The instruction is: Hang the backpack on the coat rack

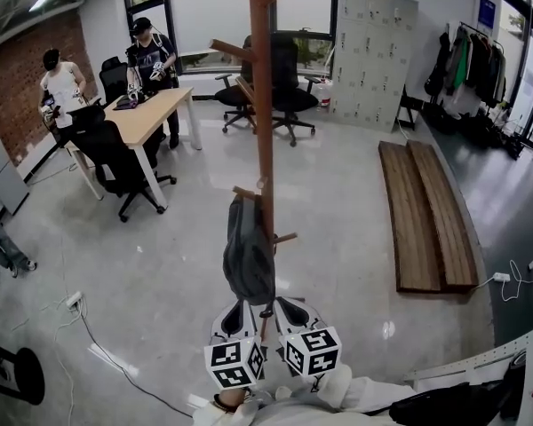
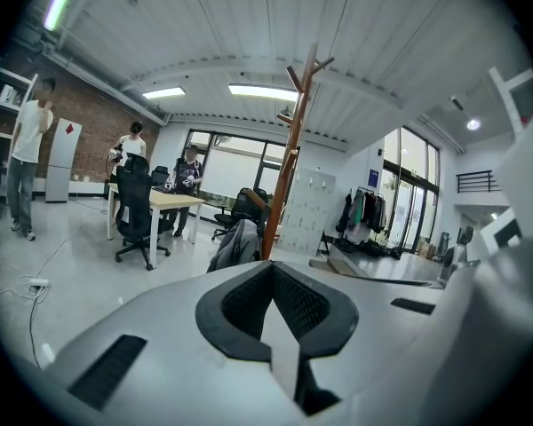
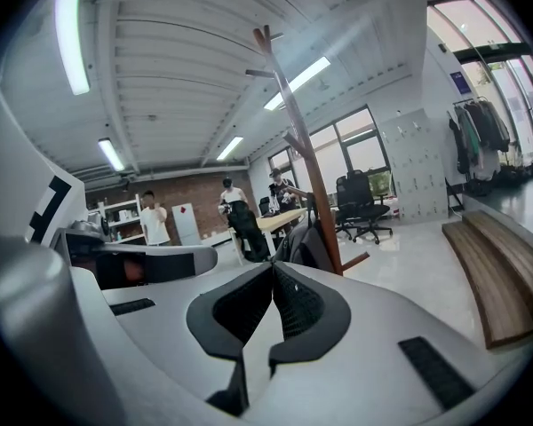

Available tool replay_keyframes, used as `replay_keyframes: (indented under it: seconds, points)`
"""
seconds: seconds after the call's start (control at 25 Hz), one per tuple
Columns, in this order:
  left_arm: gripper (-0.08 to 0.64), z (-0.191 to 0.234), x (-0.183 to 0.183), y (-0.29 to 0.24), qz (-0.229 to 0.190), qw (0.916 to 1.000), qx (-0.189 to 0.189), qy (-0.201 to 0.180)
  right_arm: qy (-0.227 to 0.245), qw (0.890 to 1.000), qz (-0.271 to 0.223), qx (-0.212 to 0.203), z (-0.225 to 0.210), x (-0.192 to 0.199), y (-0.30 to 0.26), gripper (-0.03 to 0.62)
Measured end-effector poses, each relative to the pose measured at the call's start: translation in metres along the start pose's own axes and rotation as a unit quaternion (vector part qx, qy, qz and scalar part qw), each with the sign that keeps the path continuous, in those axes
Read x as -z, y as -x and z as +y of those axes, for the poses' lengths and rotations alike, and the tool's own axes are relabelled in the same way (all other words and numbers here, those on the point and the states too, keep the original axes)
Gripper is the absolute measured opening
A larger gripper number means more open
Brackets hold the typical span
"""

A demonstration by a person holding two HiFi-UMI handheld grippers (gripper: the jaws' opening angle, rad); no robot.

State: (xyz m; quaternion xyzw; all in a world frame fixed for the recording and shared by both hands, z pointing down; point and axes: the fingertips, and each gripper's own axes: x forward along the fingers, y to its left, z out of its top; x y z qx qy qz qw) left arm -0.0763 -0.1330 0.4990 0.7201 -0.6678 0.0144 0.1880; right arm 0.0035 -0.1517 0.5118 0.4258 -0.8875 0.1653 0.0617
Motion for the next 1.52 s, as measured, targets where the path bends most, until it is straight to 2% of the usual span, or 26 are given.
replay_keyframes:
  seconds: [0.72, 1.52]
  points:
    - [0.003, 0.010, -0.008, -0.002, -0.001, 0.9997, 0.010, -0.022, 0.020, 1.000, -0.004, 0.003, 0.015, -0.002, -0.010, 0.012]
    - [0.003, 0.019, -0.013, -0.004, -0.005, 0.9996, 0.000, -0.029, 0.029, 1.000, -0.008, 0.006, 0.016, -0.010, -0.013, 0.012]
